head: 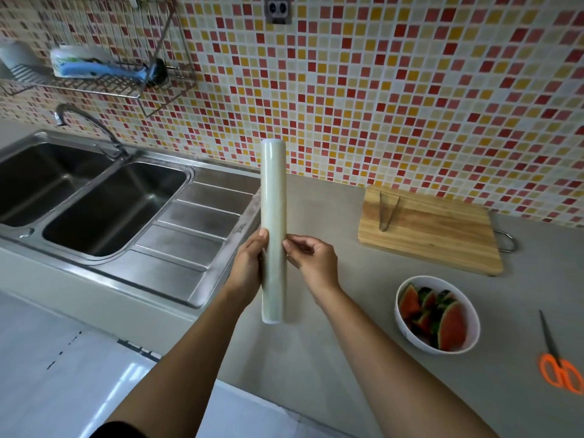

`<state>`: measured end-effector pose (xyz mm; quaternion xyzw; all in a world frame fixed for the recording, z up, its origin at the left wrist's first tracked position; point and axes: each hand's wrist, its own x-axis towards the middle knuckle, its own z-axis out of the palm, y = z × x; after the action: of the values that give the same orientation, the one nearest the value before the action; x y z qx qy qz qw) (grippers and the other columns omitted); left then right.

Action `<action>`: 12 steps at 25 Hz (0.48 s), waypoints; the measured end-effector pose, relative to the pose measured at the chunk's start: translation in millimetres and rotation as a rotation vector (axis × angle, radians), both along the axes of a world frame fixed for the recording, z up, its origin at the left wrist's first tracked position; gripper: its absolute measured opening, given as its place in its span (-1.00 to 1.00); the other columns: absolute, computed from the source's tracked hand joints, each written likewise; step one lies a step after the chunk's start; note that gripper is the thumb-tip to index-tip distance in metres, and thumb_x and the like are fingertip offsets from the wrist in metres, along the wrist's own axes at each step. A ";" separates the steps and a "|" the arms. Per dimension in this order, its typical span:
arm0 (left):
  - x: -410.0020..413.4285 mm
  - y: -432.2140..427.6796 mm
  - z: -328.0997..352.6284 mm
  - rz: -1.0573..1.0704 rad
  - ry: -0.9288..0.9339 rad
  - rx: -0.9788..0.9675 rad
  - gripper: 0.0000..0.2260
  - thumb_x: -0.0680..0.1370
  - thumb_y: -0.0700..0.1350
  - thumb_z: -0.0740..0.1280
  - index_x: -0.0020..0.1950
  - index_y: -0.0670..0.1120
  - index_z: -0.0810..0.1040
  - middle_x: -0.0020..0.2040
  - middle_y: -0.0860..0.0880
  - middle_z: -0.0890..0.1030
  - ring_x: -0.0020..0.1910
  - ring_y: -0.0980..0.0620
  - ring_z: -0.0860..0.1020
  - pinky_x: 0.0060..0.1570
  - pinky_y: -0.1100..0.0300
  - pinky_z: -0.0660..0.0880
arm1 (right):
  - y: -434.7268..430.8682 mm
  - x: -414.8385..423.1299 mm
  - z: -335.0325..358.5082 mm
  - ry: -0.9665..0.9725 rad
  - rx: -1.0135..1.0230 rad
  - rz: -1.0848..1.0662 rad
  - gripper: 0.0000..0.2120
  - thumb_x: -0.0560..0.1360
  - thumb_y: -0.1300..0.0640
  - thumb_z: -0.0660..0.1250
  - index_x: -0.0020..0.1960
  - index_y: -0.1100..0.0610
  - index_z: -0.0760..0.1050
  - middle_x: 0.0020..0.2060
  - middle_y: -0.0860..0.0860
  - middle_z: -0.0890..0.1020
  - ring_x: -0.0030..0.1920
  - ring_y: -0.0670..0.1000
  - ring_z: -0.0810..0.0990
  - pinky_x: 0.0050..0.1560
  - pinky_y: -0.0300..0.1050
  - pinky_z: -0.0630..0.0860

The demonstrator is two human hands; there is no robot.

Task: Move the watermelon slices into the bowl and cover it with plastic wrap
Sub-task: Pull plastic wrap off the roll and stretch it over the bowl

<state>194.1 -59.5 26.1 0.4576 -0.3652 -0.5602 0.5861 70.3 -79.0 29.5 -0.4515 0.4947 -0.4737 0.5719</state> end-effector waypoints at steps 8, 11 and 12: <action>-0.2 5.5 5.7 0.009 -0.031 -0.024 -0.75 0.53 0.08 0.20 -0.04 0.02 0.63 -0.16 -0.01 0.66 -0.15 0.08 0.61 -0.17 0.24 0.53 | 1.3 2.4 11.9 -0.174 0.138 -0.028 -0.94 0.41 0.26 0.44 -0.22 0.15 0.60 -0.30 0.06 0.66 -0.34 -0.13 0.64 -0.19 -0.34 0.57; -6.3 8.4 5.8 0.006 -0.019 -0.068 -0.76 0.56 0.06 0.18 -0.04 0.06 0.64 -0.16 0.00 0.67 -0.14 0.06 0.62 -0.17 0.23 0.54 | 9.3 2.0 11.5 -0.147 0.121 -0.083 -0.94 0.42 0.22 0.44 -0.22 0.12 0.61 -0.27 0.07 0.67 -0.26 -0.04 0.65 -0.09 -0.23 0.59; -8.9 9.9 3.8 0.011 -0.011 -0.083 -0.75 0.58 0.05 0.17 -0.02 0.04 0.63 -0.15 -0.03 0.66 -0.12 0.03 0.62 -0.15 0.21 0.54 | 11.8 -0.1 11.4 -0.096 0.090 -0.084 -0.93 0.42 0.19 0.44 -0.23 0.09 0.61 -0.29 0.07 0.67 -0.25 -0.01 0.65 -0.08 -0.19 0.60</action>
<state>185.2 -49.6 30.0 0.4379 -0.3891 -0.5386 0.6056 70.3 -67.2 41.0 -0.3808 0.5061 -0.4955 0.5945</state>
